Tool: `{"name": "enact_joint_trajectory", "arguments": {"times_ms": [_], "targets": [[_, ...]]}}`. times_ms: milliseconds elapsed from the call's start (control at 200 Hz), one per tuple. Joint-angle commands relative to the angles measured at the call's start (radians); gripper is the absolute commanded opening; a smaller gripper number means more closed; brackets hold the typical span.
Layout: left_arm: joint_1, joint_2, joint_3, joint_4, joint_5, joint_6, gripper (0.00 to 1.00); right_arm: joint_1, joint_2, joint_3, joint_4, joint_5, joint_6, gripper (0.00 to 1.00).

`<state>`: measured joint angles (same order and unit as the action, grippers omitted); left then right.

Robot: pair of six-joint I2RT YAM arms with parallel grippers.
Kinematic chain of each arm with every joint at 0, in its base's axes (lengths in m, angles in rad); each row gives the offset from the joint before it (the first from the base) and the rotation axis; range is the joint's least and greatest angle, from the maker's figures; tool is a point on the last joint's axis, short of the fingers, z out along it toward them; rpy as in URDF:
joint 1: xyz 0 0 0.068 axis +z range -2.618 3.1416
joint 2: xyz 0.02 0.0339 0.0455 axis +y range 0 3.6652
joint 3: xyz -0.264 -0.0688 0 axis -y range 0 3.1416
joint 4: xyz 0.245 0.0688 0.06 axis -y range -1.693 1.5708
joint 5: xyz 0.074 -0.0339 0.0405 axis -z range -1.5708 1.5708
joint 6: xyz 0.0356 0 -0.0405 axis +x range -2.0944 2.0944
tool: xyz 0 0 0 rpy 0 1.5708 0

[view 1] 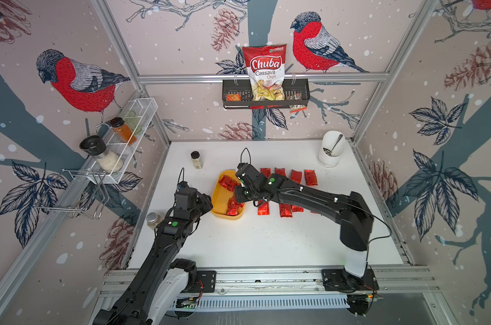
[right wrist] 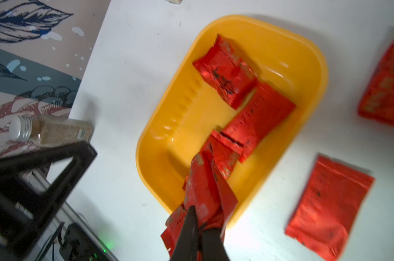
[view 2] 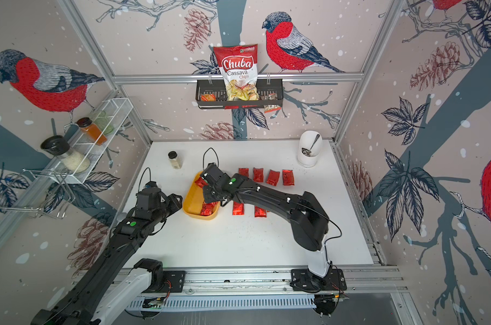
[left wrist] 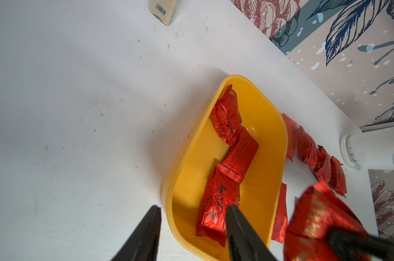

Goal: Take the tea bags out of the storage box
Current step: Pick up the tea bag from the storage box, then place the tea bag at the center of the board.

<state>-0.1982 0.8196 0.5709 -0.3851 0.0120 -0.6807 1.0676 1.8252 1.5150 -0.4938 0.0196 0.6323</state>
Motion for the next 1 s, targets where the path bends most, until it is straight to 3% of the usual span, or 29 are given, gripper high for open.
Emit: {"name": "enact_joint_trajectory", "arguments": {"times_ms": [0,245,505,820,991], "targets": [[-0.035,0.022,0.006,0.027,0.011,-0.021,0.51,0.013,-0.138,-0.213,0.123,-0.003,0.079,0.09],[-0.139,0.062,0.006,0.047,-0.025,-0.068,0.50,0.042,-0.315,-0.660,0.381,-0.070,0.225,0.08],[-0.208,0.084,0.003,0.048,-0.054,-0.094,0.50,0.021,-0.291,-0.788,0.504,-0.073,0.254,0.10],[-0.226,0.139,-0.004,0.074,-0.054,-0.094,0.51,-0.001,-0.270,-0.822,0.496,-0.034,0.233,0.50],[-0.233,0.211,0.040,0.057,-0.072,-0.060,0.51,-0.002,-0.344,-0.804,0.435,-0.003,0.219,0.70]]}}
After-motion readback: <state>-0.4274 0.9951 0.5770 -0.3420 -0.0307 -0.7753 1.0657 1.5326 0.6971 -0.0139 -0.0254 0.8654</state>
